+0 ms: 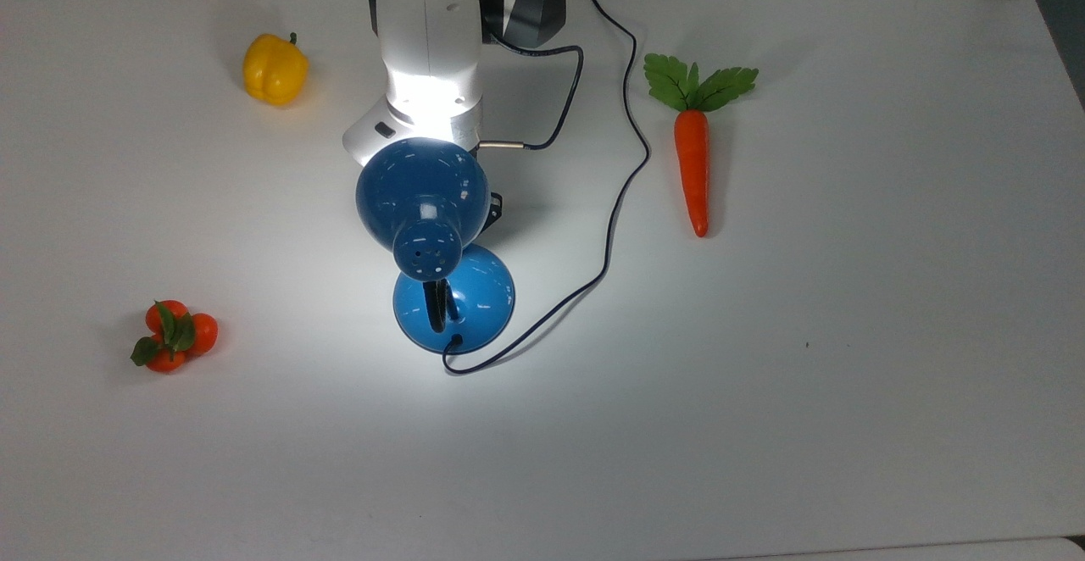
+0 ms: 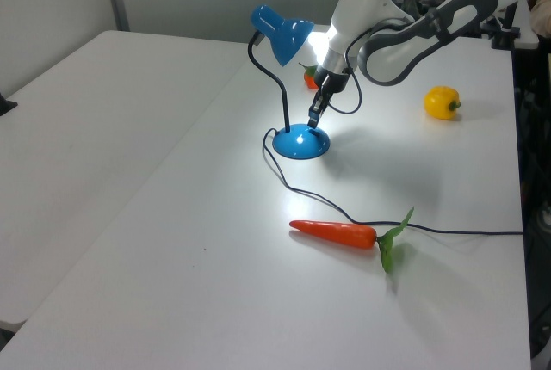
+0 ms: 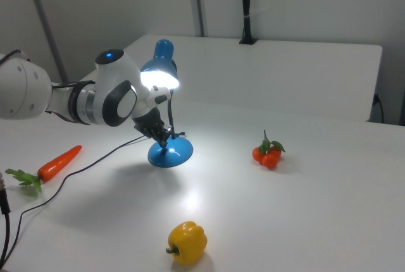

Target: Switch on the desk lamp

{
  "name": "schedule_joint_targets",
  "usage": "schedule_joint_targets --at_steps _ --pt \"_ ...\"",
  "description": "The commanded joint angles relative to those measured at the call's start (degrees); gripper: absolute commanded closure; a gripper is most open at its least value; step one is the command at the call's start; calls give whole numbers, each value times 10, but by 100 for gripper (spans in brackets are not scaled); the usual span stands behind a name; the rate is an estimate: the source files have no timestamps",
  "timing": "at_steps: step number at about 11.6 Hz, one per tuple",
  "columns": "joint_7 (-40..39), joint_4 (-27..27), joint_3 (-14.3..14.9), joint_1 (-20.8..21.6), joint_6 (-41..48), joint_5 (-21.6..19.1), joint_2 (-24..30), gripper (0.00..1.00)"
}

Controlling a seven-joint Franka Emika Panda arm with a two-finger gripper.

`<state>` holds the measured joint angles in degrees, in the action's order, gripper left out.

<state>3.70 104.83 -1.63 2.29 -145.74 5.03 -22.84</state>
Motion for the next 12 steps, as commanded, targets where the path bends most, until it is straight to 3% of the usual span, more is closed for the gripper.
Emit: schedule_joint_targets --at_steps 1,4,9,12 --pt "7 4 -1 2 95 2 44 100" --pt "8 3 0 0 223 2 96 100" --pt "0 -2 -1 -2 355 2 176 100" --pt "-25 -66 1 -4 457 2 191 100"
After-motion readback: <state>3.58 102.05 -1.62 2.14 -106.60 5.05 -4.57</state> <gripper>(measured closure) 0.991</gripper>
